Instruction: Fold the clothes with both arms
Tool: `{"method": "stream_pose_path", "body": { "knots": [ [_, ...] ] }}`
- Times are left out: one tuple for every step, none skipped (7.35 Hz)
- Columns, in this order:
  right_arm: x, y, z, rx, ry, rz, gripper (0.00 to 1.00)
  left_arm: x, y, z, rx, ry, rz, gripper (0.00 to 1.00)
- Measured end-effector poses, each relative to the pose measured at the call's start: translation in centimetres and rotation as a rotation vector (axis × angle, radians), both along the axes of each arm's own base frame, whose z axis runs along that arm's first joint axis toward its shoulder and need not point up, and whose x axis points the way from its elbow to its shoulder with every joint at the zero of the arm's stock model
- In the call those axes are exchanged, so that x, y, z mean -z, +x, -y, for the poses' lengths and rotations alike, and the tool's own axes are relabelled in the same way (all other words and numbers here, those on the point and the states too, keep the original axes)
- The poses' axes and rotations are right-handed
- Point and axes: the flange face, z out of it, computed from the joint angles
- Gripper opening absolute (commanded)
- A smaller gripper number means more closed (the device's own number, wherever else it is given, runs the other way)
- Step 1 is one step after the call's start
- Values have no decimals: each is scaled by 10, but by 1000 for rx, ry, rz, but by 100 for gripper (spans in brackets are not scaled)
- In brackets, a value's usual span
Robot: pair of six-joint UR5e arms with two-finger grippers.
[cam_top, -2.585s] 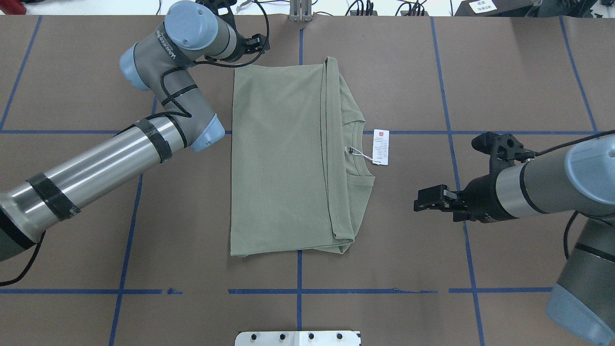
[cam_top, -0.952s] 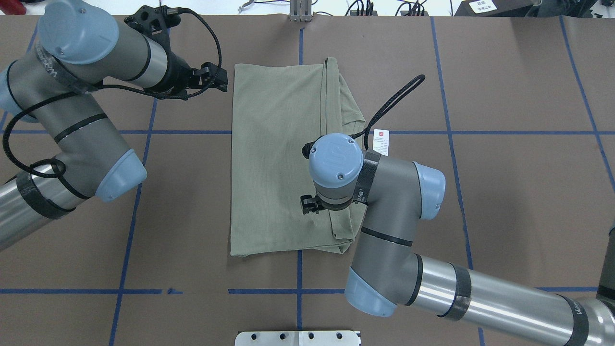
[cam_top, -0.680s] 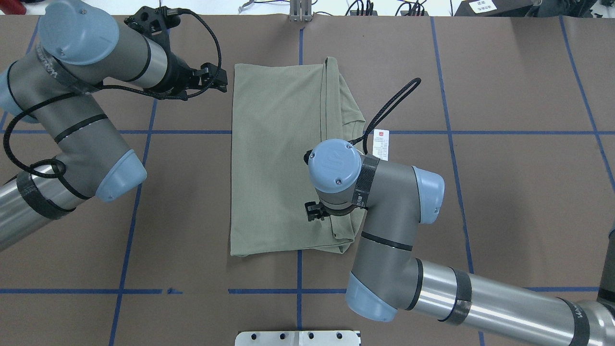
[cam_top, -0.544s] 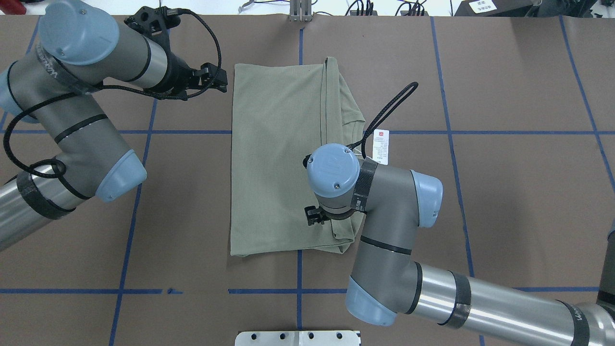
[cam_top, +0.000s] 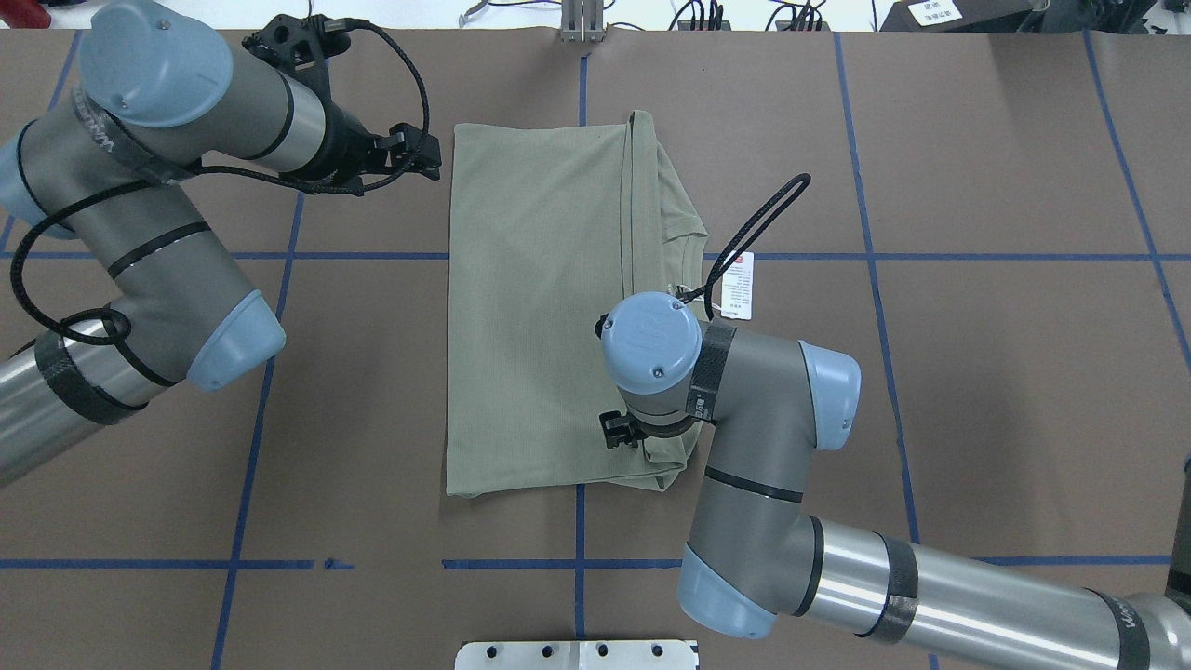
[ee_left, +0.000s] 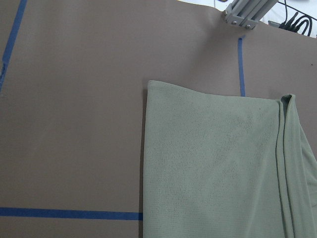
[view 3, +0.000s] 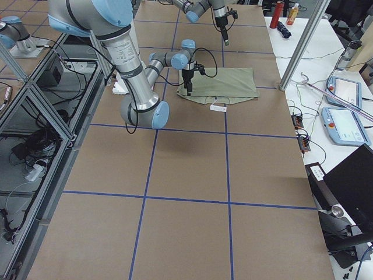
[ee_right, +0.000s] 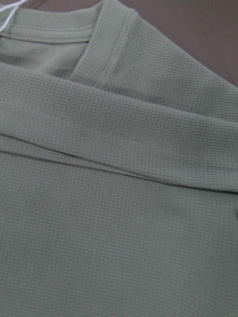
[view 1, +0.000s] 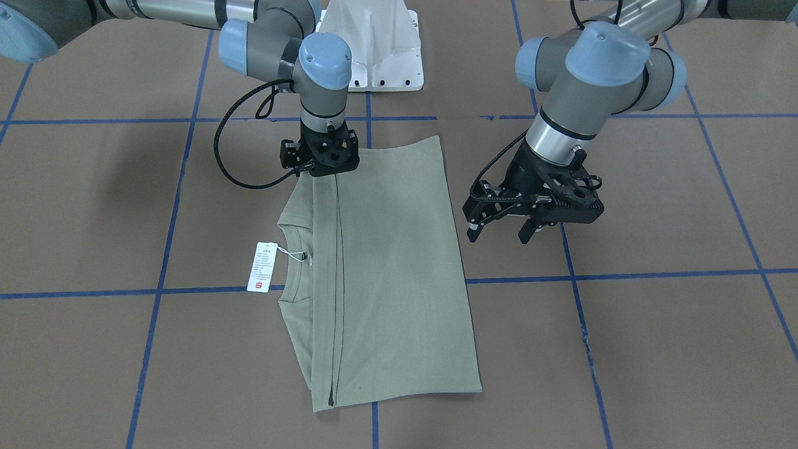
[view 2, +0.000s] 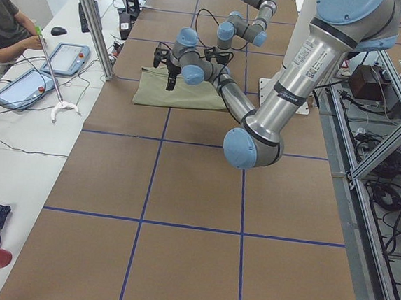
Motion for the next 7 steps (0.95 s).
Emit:
{"method": "stream_pose_path", "body": {
  "knots": [
    [-3,0,-1,1,-2,-4,100,0,0,0,0,0,0,100],
    [-4,1,-1,2,-3,-5,100,-1,1,0,-1,0,0,100],
    [-5,1,-1,3,-3,-5,100,0,1,0,0,1,-1,100],
    [-6,2,-2,3,-3,-6,100,0,1,0,0,1,-1,100],
    [-11,3,-2,3,-6,-12,100,0,2,0,0,1,-2,100],
    [-16,5,-3,2,-9,-19,100,0,3,-1,-1,1,-2,100],
    [-20,8,-2,0,-10,-23,100,0,4,-2,-2,0,-2,100]
  ]
}}
